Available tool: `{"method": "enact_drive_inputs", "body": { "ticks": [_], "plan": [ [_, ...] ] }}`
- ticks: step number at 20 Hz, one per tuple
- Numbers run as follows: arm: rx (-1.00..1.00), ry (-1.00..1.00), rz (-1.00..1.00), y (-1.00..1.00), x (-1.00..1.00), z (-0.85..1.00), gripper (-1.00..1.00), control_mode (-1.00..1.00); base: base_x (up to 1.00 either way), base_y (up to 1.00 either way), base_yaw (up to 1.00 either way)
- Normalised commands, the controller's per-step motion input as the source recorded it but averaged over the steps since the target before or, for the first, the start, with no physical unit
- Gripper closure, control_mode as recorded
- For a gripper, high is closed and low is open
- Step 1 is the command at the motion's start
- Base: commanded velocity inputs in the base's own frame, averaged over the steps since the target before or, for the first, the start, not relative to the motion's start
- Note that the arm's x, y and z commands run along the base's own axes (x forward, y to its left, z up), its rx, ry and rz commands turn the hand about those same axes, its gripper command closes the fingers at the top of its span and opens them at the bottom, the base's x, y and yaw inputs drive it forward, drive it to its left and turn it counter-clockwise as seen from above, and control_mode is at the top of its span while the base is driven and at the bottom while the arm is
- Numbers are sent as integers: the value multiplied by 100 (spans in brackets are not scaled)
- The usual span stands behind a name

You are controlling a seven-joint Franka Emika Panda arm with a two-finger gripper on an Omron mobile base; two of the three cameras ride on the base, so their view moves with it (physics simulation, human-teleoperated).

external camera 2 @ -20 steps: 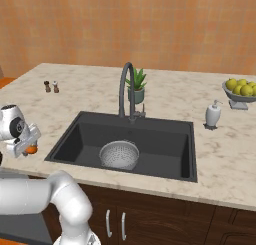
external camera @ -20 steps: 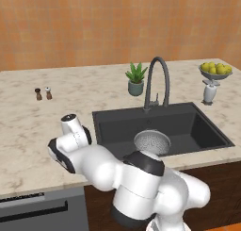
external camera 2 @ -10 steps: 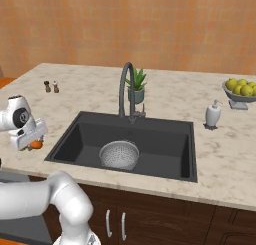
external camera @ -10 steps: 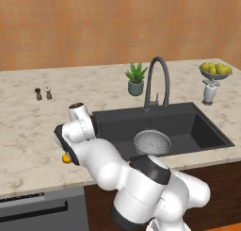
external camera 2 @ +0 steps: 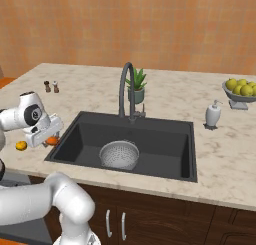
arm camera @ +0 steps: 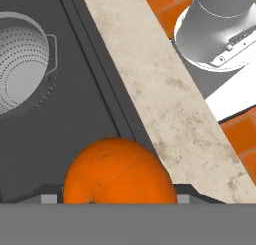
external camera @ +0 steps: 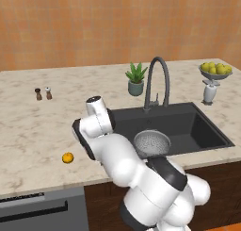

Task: Put the colander in the sink, put the tangerine, orange in the colander, and turn on the sink faucet and pour water over the colander.

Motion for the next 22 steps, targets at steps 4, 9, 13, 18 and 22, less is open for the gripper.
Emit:
{"method": "enact_drive_inputs", "body": {
  "ticks": [4,9,13,18,22],
  "plan": [
    [0,1,-15,-79,11,7,100,-100,0,0,0],
    [0,16,-17,-67,39,0,100,-100,0,0,0],
    [-4,0,-5,-54,26,0,100,-100,0,0,0],
    [-16,2,-6,-46,29,-6,100,-100,0,0,0],
    [-18,2,-2,-49,26,-8,100,-100,0,0,0]
  ]
}}
